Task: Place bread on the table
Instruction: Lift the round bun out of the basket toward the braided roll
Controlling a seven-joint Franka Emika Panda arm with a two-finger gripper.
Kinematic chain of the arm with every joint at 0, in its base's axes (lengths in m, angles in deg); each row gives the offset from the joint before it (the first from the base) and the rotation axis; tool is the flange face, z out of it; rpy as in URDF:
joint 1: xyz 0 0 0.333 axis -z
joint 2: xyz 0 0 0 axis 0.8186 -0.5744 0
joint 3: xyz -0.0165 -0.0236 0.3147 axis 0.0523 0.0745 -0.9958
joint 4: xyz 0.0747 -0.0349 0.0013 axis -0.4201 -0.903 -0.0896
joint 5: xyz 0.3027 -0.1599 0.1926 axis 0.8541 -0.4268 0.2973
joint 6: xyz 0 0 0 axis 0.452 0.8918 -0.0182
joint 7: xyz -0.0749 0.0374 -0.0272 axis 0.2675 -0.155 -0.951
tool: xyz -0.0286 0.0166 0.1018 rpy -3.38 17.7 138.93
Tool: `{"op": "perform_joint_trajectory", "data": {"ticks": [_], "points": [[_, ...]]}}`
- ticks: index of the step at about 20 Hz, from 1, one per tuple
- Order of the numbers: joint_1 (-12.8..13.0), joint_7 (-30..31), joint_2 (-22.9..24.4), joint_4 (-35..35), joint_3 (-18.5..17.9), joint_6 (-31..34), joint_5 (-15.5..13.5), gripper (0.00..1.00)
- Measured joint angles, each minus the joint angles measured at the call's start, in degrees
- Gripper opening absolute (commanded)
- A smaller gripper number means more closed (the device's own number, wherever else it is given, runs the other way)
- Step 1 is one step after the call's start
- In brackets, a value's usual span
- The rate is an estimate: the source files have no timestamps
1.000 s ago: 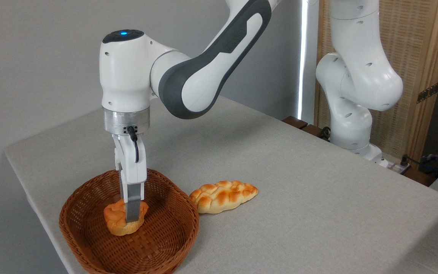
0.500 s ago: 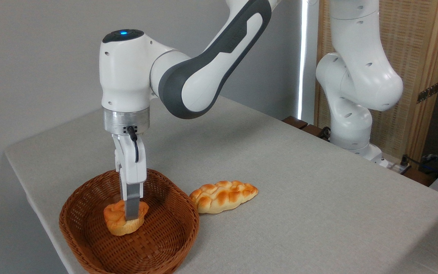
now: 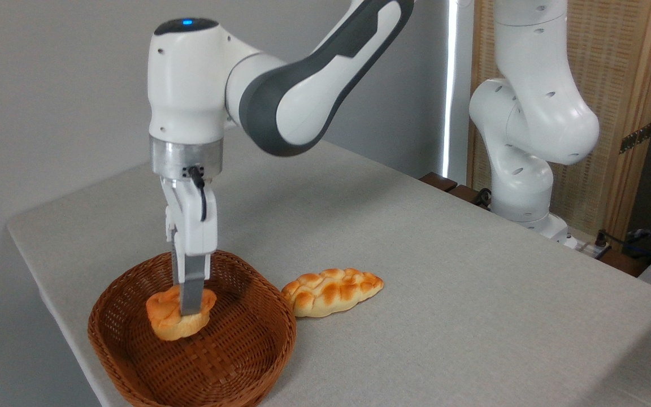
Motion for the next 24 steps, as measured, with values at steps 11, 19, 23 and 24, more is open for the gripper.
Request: {"op": "perform_joint_trajectory", "data": {"ticks": [11, 19, 23, 24], "points": [[-0.1, 0.0, 13.0, -0.7, -1.1, 17.4, -1.5, 0.48], [1.5, 0.0, 20.2, -11.1, -1.1, 19.5, -1.6, 0.48], [2.8, 0.0, 20.9, -14.2, -1.1, 19.5, -1.6, 0.49], [3.2, 0.0, 21.1, -14.9, -1.1, 19.5, -1.6, 0.49]]}}
